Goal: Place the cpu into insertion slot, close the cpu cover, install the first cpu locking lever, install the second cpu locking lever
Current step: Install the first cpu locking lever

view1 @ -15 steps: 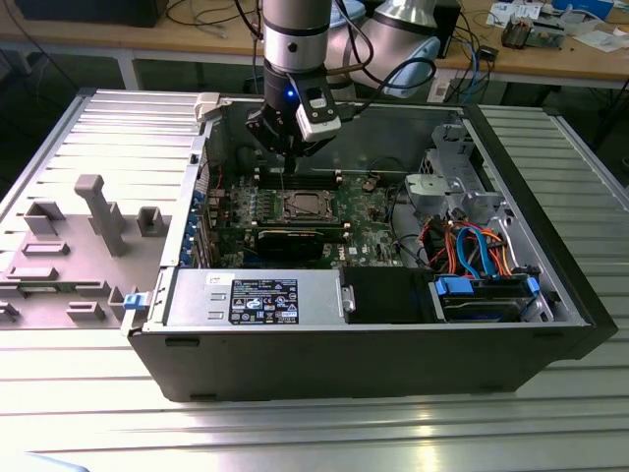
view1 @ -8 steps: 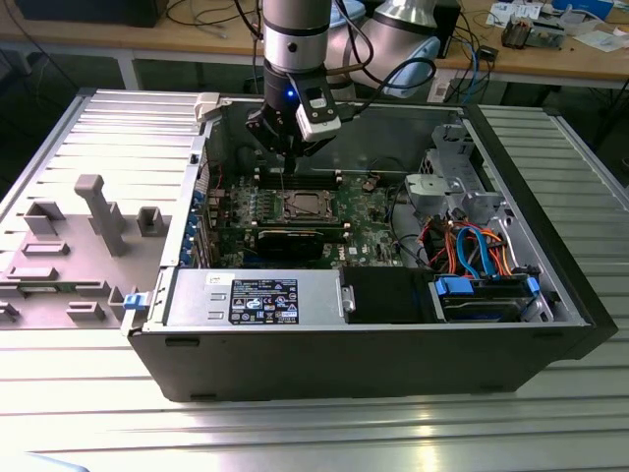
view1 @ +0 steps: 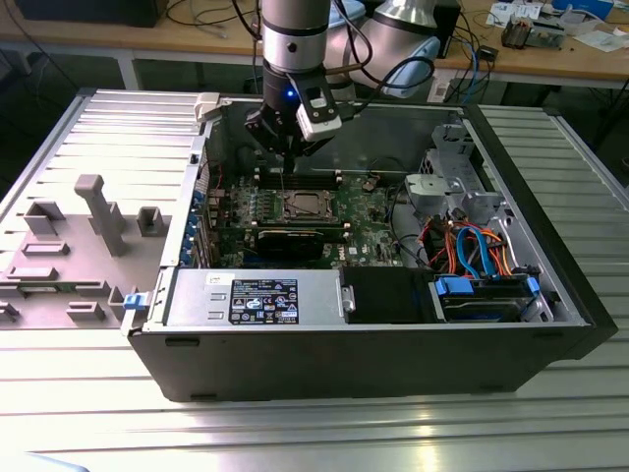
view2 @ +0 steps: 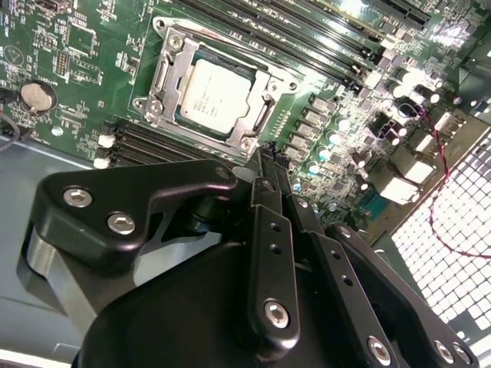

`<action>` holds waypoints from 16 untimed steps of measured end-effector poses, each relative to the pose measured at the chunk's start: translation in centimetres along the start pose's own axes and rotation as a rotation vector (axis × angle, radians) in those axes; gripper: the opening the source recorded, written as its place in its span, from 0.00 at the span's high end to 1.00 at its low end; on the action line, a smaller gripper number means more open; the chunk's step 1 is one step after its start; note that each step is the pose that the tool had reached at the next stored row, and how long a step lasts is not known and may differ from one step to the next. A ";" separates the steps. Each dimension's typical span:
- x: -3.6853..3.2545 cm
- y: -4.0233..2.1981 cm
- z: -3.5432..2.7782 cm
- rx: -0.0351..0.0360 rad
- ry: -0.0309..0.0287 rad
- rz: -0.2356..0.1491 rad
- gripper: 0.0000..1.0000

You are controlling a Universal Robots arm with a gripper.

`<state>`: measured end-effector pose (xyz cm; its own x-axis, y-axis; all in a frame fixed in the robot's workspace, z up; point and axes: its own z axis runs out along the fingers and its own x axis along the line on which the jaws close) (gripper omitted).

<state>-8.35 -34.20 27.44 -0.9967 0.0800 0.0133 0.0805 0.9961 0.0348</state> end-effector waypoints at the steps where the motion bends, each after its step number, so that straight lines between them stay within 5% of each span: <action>1: 0.02 0.00 0.00 0.0001 0.0001 -0.005 0.89; 11: 0.92 -0.09 0.20 0.0004 0.0022 -0.063 0.89; 16: 2.28 -0.20 0.40 0.0000 -0.0030 -0.067 0.89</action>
<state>-10.64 -34.20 27.06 -0.9999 0.0132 0.0079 0.0134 0.9993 0.0355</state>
